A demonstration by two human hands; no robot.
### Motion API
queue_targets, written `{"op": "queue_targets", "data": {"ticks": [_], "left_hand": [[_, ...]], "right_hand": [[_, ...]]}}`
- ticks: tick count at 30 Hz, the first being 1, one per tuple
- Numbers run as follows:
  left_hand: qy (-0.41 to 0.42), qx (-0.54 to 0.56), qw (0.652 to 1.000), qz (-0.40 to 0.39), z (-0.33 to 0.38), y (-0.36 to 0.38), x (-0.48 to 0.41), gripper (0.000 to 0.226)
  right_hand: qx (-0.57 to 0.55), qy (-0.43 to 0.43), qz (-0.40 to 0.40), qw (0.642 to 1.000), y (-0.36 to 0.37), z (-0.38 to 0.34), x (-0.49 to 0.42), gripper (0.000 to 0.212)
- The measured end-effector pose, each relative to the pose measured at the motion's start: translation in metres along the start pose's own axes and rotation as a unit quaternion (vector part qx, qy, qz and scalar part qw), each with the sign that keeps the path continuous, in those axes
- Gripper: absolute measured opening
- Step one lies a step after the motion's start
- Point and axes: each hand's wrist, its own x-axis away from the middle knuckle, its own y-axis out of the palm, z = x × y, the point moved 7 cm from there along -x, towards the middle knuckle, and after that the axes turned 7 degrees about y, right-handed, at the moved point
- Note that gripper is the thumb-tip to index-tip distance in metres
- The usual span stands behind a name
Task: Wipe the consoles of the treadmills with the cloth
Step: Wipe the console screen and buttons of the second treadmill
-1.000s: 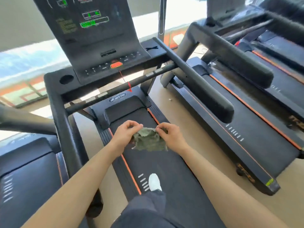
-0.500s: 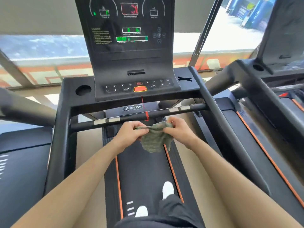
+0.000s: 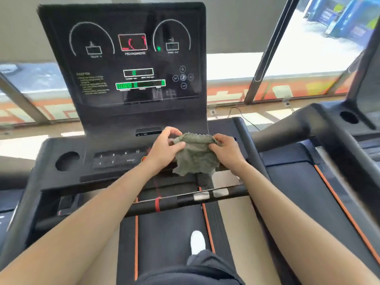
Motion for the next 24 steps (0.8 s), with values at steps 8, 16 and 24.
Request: {"op": "queue_targets", "data": {"ticks": [8, 16, 24], "left_hand": [[0.083, -0.098, 0.988, 0.084, 0.024, -0.015, -0.119, 0.016], [0.199, -0.256, 0.923, 0.206, 0.047, -0.056, -0.185, 0.032], [0.389, -0.514, 0.742, 0.184, 0.031, -0.039, -0.214, 0.05]], "right_hand": [[-0.027, -0.084, 0.104, 0.991, -0.038, -0.063, -0.116, 0.028], [0.045, -0.222, 0.214, 0.95, -0.023, -0.127, -0.17, 0.023], [0.236, -0.285, 0.191, 0.909, 0.033, -0.125, -0.182, 0.034]]}}
